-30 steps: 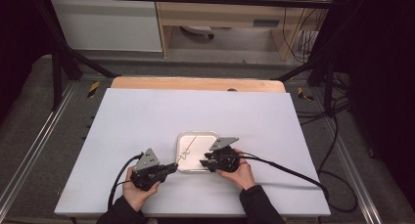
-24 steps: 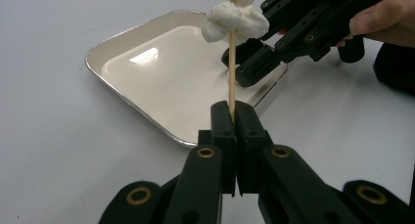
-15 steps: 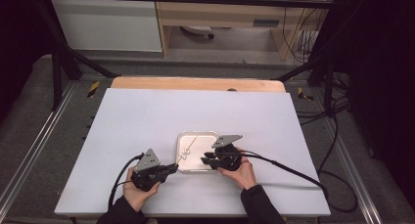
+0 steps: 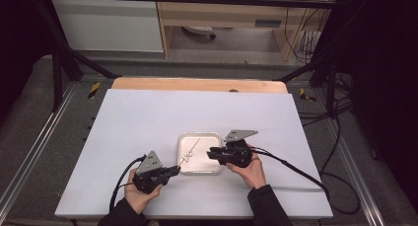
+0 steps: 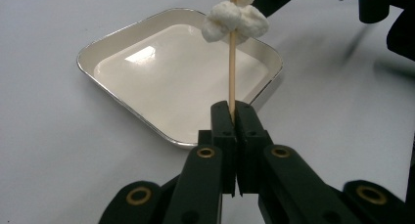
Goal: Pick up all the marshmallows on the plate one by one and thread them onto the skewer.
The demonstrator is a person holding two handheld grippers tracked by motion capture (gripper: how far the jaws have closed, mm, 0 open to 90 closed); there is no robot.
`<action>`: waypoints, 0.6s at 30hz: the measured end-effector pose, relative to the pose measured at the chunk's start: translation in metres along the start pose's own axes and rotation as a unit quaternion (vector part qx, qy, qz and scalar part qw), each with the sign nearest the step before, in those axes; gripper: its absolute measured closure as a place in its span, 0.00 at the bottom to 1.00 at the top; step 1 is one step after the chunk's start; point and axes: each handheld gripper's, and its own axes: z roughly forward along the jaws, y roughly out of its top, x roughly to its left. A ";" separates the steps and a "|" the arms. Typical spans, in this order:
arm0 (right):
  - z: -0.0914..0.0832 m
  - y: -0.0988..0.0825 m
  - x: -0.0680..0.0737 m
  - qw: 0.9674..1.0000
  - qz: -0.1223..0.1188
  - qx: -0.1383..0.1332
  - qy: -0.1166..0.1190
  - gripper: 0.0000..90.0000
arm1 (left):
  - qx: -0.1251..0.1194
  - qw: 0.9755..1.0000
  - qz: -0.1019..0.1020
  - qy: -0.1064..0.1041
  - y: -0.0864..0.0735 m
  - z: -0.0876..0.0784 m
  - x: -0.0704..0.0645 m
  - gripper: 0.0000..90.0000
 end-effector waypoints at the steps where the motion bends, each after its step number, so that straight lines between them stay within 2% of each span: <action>1: -0.002 0.001 0.000 1.000 0.002 -0.005 0.002 0.84 | 0.000 1.000 0.000 0.000 0.000 0.000 0.000 0.98; 7: -0.016 0.011 -0.001 0.999 0.015 -0.040 0.017 0.84 | 0.001 1.000 0.008 -0.004 0.000 0.001 -0.002 0.98; 13: -0.033 0.021 -0.004 0.996 0.030 -0.078 0.030 0.85 | -0.001 1.000 0.009 -0.005 0.000 0.001 -0.003 0.98; 18: -0.042 0.027 -0.006 0.994 0.042 -0.098 0.040 0.85 | -0.002 1.000 0.012 -0.007 0.000 0.002 -0.003 0.98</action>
